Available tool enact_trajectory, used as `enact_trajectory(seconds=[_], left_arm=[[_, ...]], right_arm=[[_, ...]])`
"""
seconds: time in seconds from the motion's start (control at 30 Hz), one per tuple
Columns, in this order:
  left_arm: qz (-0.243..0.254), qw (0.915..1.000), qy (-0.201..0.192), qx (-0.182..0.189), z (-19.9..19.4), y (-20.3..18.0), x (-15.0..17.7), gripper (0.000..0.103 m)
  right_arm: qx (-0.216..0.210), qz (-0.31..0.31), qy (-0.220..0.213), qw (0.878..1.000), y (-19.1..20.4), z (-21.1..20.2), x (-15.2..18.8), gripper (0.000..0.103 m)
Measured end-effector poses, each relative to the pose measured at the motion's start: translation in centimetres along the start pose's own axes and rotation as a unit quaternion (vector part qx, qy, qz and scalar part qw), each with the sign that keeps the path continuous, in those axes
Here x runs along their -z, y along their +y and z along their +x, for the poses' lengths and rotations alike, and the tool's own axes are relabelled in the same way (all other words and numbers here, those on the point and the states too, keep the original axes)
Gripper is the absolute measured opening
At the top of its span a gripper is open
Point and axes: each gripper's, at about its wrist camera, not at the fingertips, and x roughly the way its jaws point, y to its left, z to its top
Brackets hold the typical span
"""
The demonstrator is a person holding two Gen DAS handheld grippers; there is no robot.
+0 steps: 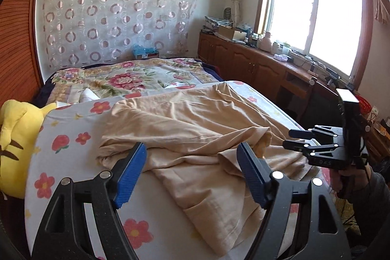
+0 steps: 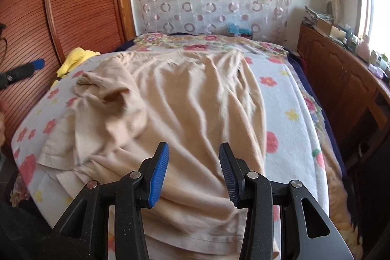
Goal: Fold small clothes
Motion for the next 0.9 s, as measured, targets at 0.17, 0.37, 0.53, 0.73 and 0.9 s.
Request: enact_trajectory(seconds=[0.17, 0.37, 0.53, 0.73, 0.9], left_arm=[[-0.024, 0.9995, 0.006, -0.020, 0.2, 1.9, 1.2, 0.077], [-0.027, 0.9991, 0.001, -0.032, -0.5, 2.9, 2.0, 0.077], [-0.035, 0.9990, 0.002, -0.029, -0.4, 3.3, 2.6, 0.077], [-0.043, 0.9988, 0.009, -0.023, 0.2, 3.6, 3.0, 0.077], [-0.041, 0.9988, 0.013, -0.023, 0.4, 3.3, 3.4, 0.077]], right_arm=[[-0.032, -0.038, -0.020, 0.999, 4.1, -0.4, -2.7, 0.054], [-0.059, -0.068, 0.003, 0.996, 7.8, 2.8, -5.2, 0.062], [-0.047, -0.066, 0.044, 0.996, 7.6, 6.6, -5.4, 0.062], [-0.048, -0.034, 0.066, 0.996, 6.2, 8.3, -5.7, 0.062], [-0.072, -0.054, 0.046, 0.995, 7.1, 8.0, -6.0, 0.010]])
